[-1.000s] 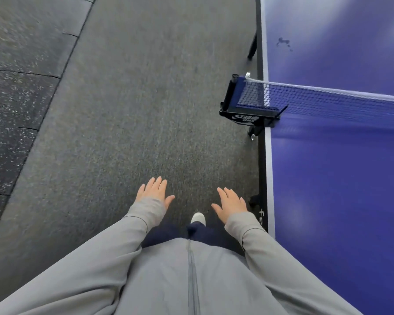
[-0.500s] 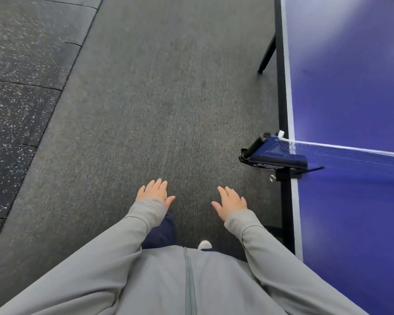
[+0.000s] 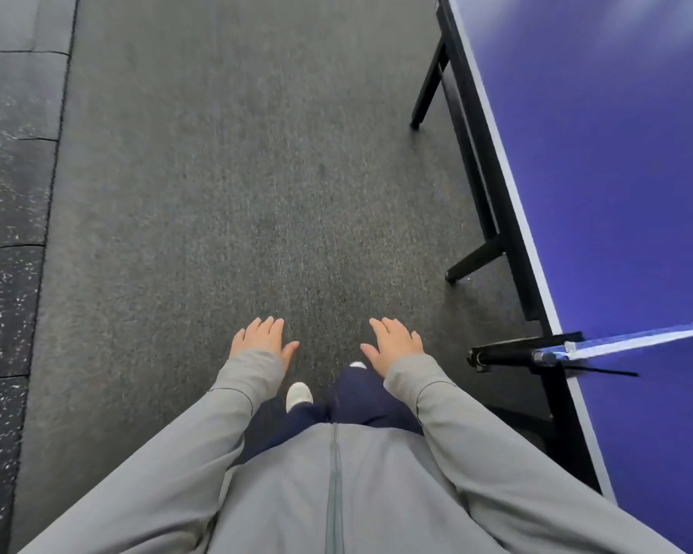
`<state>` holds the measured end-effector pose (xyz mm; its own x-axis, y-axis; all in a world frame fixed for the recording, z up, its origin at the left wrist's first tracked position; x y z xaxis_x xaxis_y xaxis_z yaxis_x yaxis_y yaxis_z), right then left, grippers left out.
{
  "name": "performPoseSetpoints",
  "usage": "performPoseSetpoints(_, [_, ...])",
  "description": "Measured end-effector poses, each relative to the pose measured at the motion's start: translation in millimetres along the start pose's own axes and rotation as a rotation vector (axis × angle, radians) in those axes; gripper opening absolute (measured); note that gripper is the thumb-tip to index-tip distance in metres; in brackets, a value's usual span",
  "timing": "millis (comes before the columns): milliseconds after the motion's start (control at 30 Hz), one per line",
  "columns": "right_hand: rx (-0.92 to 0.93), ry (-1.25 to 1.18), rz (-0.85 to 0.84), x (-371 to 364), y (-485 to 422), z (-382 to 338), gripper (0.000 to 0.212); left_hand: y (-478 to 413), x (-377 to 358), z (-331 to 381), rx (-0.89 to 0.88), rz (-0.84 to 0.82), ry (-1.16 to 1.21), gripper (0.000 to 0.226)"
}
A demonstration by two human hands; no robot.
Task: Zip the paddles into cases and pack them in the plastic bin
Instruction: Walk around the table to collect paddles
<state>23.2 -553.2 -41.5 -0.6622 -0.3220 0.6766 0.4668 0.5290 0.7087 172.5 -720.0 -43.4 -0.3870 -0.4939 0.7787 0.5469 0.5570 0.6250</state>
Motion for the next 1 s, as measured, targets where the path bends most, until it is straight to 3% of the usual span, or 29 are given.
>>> performPoseSetpoints(400, [-0.182, -0.26, -0.1, 87.1, -111.1, 27.8, 0.058, -154.3, 112.1, 46.7, -0.09, -0.115, -0.026, 0.061])
performPoseSetpoints(667, [-0.301, -0.382, -0.073, 161.9, -169.0, 43.1, 0.056, -249.5, 186.9, 83.9, -0.211, -0.084, -0.155, 0.06])
performPoseSetpoints(1000, [-0.391, -0.462, -0.061, 264.4, -293.6, -8.1, 0.055, -398.7, 274.8, 62.7, -0.288, -0.113, -0.17, 0.044])
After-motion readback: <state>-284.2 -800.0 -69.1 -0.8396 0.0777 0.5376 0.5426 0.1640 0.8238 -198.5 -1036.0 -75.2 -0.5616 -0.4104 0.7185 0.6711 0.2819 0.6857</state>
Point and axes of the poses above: each hand's wrist, its own y-axis away from the middle knuckle, its own x-axis out of the back of the hand, z = x × y, the point moved 4 cm from there along -y, towards the middle knuckle, and after that the axes turned 3 degrees about x, right-handed, at the moved point
